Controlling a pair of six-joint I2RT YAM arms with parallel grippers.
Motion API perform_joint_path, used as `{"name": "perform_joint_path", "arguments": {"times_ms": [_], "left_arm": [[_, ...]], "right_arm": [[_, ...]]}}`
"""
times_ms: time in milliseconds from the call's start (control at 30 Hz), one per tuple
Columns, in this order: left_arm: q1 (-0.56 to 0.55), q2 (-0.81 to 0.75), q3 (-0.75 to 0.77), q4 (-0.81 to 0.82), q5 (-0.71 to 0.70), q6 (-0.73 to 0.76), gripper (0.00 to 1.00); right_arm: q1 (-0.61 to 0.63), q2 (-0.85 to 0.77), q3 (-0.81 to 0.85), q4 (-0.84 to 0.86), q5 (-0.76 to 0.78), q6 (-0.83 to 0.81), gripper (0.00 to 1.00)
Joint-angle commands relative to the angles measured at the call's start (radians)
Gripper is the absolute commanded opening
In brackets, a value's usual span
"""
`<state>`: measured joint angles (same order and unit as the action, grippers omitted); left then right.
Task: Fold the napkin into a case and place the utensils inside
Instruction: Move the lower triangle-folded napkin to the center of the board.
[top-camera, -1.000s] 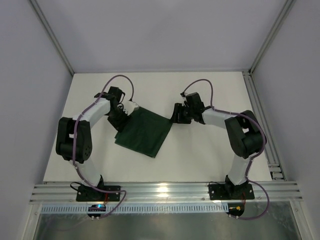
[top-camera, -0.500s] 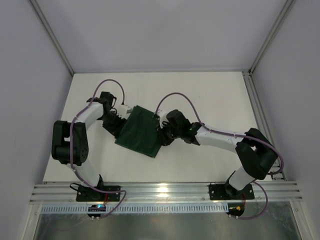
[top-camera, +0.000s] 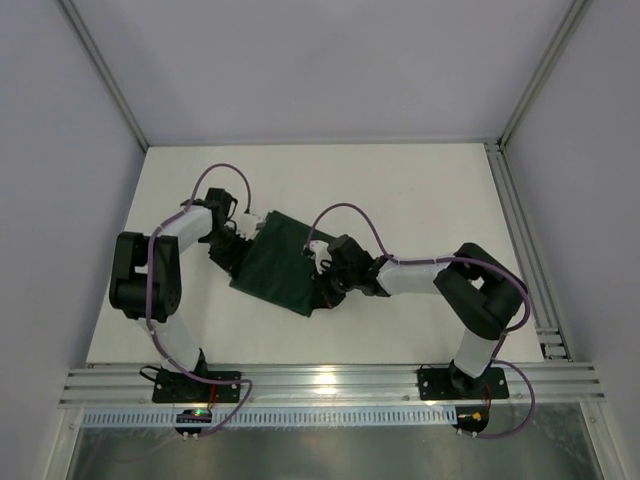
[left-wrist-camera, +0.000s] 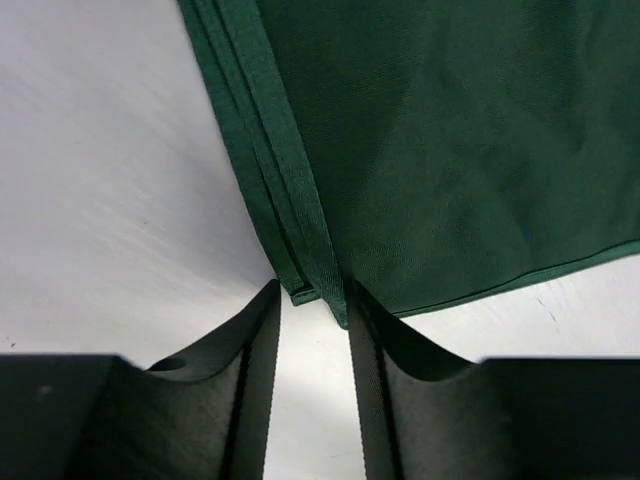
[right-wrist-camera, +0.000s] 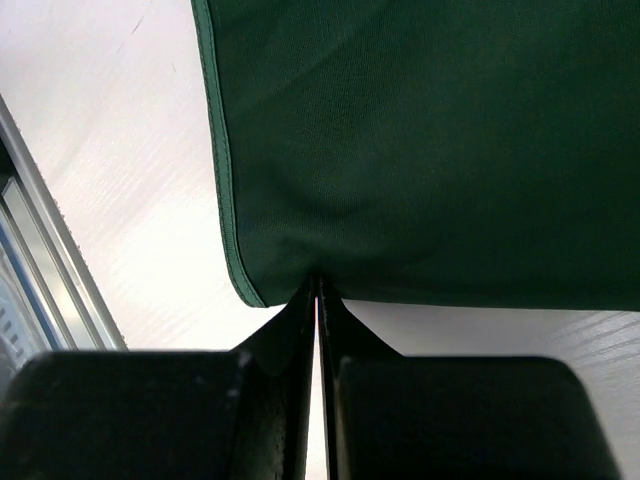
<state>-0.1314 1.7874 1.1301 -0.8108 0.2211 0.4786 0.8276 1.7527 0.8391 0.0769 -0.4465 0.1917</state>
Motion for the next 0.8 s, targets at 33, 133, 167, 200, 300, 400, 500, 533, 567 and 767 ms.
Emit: {"name": "perform_joint_path", "arguments": {"times_ms": [33,133,167,200,300,400,500,533,567,767], "left_arm": [[-0.002,0.026,0.013,0.088,-0.037,-0.018,0.32],[-0.002,0.035,0.026,0.107,-0.055,-0.018,0.32],[-0.002,0.038,0.033,0.113,-0.071,-0.018,0.31],[-0.002,0.043,0.037,0.123,-0.078,-0.018,0.31],[-0.002,0.063,0.068,0.134,-0.110,-0.014,0.31],[-0.002,0.079,0.103,0.139,-0.124,-0.014,0.33],[-0.002,0.073,0.126,0.128,-0.127,-0.012,0.38],[-0.002,0.067,0.129,0.128,-0.135,-0.011,0.41],[-0.002,0.050,0.131,0.130,-0.137,-0.012,0.44],[-0.004,-0.060,0.148,0.090,-0.021,-0.011,0.47]], "right_arm": [[0.004,0.008,0.015,0.047,-0.008,-0.008,0.06],[0.004,-0.015,0.035,0.025,-0.015,-0.015,0.06],[0.002,-0.027,0.041,0.017,-0.021,-0.020,0.06],[0.002,-0.038,0.052,0.005,-0.027,-0.023,0.06],[-0.011,-0.100,0.107,-0.057,-0.038,-0.035,0.12],[-0.106,-0.133,0.181,-0.146,-0.046,0.006,0.28],[-0.264,-0.125,0.209,-0.172,-0.043,0.054,0.47],[-0.331,-0.116,0.222,-0.186,-0.017,0.060,0.51],[-0.363,-0.073,0.242,-0.207,-0.018,0.055,0.60],[-0.467,0.097,0.376,-0.282,-0.112,0.000,0.71]]}}
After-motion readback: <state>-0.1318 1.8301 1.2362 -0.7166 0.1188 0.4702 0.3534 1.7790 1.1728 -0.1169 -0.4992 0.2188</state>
